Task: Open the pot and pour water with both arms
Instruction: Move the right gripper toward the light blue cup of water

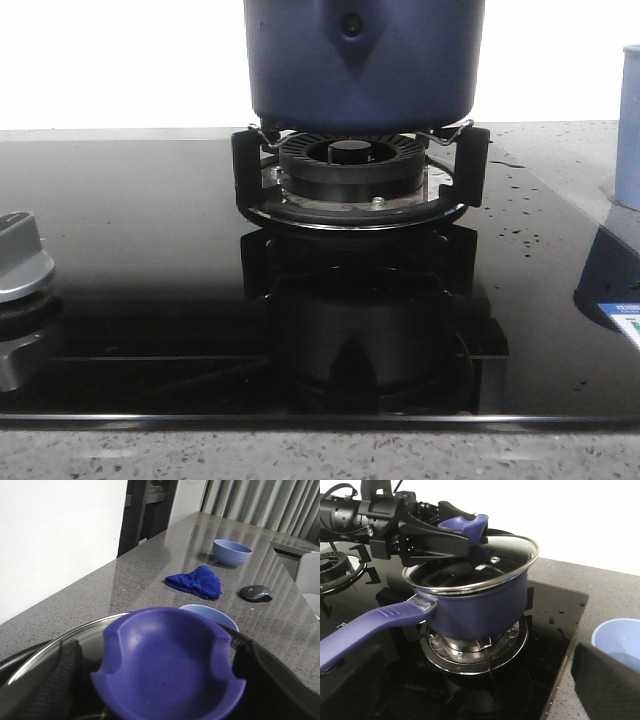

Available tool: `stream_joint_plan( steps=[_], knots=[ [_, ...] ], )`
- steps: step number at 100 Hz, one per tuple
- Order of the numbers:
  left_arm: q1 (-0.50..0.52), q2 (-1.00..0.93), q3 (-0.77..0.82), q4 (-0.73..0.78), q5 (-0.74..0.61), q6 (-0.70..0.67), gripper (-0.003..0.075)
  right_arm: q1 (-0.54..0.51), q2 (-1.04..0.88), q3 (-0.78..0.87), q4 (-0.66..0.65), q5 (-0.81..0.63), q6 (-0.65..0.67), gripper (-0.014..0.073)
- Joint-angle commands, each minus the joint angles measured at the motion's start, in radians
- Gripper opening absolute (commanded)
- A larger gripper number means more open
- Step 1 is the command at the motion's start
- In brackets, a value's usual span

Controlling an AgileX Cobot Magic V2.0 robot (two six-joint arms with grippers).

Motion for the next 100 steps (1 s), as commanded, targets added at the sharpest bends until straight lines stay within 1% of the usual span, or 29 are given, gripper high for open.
stream_joint_plan(
  steps=[1,14,21,26,37,45,56,68,80,100],
  knots=[
    [-0.011,-0.046,-0.028,-0.084,0.073,-0.012,0.0449,0.004,0.007,-0.035,0.038,-0.05,-0.01,0.0657],
    [-0.009,-0.046,-0.028,-0.084,0.115,-0.012,0.0295,0.004,0.007,-0.035,0.038,-0.062,-0.01,0.0657],
    [-0.001,-0.049,-0.033,-0.084,0.143,-0.012,0.0237,0.004,0.007,-0.035,0.039,-0.081,-0.01,0.0657],
    [0.005,-0.052,-0.045,-0.084,0.172,-0.012,0.0218,0.004,0.007,-0.035,0.039,-0.104,-0.01,0.0657],
    [0.024,-0.073,-0.072,-0.084,0.2,-0.015,0.0218,0.004,0.007,-0.04,0.027,-0.181,-0.01,0.0657],
    [0.035,-0.106,-0.094,-0.084,0.198,-0.017,0.0218,0.004,0.007,-0.041,0.0,-0.271,-0.01,0.0657],
    [0.056,-0.156,-0.109,-0.084,0.182,-0.027,0.0218,0.004,0.007,-0.041,-0.091,-0.366,-0.01,0.0657],
    [0.083,-0.212,-0.109,-0.058,0.161,-0.038,0.0218,0.004,0.007,-0.039,-0.171,-0.412,-0.01,0.0657],
    [0.122,-0.259,-0.109,-0.023,0.147,-0.107,0.0218,0.004,0.007,-0.013,-0.224,-0.441,-0.01,0.0657],
    [0.177,-0.334,-0.107,0.022,0.145,-0.159,0.0218,-0.013,0.007,0.135,-0.229,-0.511,-0.008,0.0657]
  ],
)
